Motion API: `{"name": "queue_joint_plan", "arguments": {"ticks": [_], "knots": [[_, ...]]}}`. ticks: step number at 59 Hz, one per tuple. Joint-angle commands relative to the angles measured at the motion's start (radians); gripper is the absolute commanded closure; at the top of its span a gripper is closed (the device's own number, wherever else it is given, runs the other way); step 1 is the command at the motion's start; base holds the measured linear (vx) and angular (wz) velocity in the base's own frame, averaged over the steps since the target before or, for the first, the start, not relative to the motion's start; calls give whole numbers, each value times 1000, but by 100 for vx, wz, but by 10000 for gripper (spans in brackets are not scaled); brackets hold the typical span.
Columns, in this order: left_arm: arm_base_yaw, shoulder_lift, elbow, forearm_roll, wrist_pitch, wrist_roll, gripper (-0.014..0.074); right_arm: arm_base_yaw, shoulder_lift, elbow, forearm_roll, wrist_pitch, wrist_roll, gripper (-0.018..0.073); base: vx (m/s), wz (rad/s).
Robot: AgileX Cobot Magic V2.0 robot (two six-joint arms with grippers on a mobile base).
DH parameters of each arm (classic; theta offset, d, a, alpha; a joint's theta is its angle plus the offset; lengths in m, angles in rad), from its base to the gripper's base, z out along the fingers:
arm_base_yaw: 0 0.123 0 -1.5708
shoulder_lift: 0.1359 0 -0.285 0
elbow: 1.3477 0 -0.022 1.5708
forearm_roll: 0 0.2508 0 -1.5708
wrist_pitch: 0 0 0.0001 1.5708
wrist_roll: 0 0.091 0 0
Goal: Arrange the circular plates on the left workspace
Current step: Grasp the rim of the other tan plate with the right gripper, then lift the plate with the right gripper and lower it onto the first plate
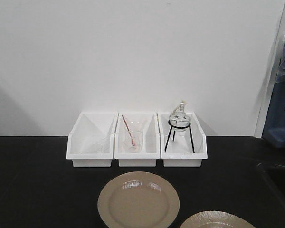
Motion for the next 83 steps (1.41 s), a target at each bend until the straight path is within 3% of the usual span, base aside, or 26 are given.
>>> {"name": "queue_joint_plan", "arguments": {"ticks": [1, 13, 31, 36, 46, 57, 67, 83], "knots": [[-1, 4, -23, -75, -10, -9, 600, -2, 2, -24, 68, 74, -38, -20, 0, 0], [-1, 4, -23, -75, -45, -9, 600, 3, 36, -18, 112, 84, -80, 87, 0, 0], [-1, 4, -23, -74, -53, -9, 600, 120, 42, -18, 128, 39, -101, 188, 0, 0], [-1, 4, -23, -74, -47, -9, 600, 128, 42, -18, 134, 18, -88, 279, 0, 0], [-1, 4, -23, -74, -41, -9, 600, 126, 42, -17, 148, 17, -85, 575, 0, 0], [-1, 4, -23, -66, -39, -8, 600, 125, 9, -17, 163, 18, -75, 570, 0, 0], [-1, 4, -23, -66, -39, -8, 600, 94, -83, -22, 259, 20, -44, 566, 0, 0], [-1, 4, -23, -66, -46, -8, 600, 88, -186, -101, 333, 55, 33, 564, 0, 0]]}}
